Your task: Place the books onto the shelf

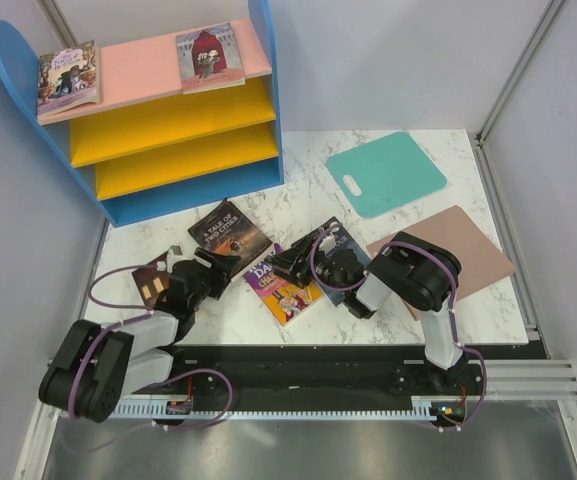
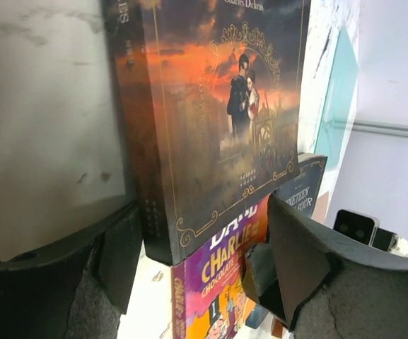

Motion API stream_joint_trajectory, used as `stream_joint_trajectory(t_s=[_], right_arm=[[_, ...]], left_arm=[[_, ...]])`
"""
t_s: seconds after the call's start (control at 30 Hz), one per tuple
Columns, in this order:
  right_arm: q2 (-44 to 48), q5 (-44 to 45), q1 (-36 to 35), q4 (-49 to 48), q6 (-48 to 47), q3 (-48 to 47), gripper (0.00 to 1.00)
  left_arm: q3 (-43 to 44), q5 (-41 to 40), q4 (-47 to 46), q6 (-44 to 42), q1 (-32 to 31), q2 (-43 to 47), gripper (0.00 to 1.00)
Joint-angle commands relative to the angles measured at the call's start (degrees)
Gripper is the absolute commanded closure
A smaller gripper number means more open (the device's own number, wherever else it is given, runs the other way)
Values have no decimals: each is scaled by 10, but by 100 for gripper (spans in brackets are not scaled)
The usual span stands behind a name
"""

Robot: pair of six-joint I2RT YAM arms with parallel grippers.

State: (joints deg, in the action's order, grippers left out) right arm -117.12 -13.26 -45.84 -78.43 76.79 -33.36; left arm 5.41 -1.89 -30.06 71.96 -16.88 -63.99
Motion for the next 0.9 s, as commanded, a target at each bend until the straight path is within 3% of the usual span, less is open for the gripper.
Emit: stream_joint_trajectory(t_s=[0.0,0.13,0.3,0.33,0.37,0.43,0.47,0.5,0.87], right_arm=[[-14,-5,1,-117,-2,17,6],[-17,-6,1,-119,-2,20,6],[-23,-7,2,-126,1,19,5],[-25,-7,2,-127,2,19,5],[-28,-7,2,-131,3,19,5],[-31,-9,2,-134,6,19,5],[-33,-9,2,-137,6,19,5],[-33,-10,2,-137,7,19,5],[-46,-16,11,-160,26,20,2]], left_arm=[[7,39,-71,-16,1,-65,22],[10,44,-104,-24,1,-70,25],[21,32,-92,-60,2,-31,41],[28,30,-88,-71,2,-27,46],[32,29,-86,-75,2,-26,61],[40,24,-83,-82,1,-27,78],[43,22,-81,-83,2,-27,93],[46,22,-79,-86,1,-30,98],[107,100,-11,-118,1,8,98]])
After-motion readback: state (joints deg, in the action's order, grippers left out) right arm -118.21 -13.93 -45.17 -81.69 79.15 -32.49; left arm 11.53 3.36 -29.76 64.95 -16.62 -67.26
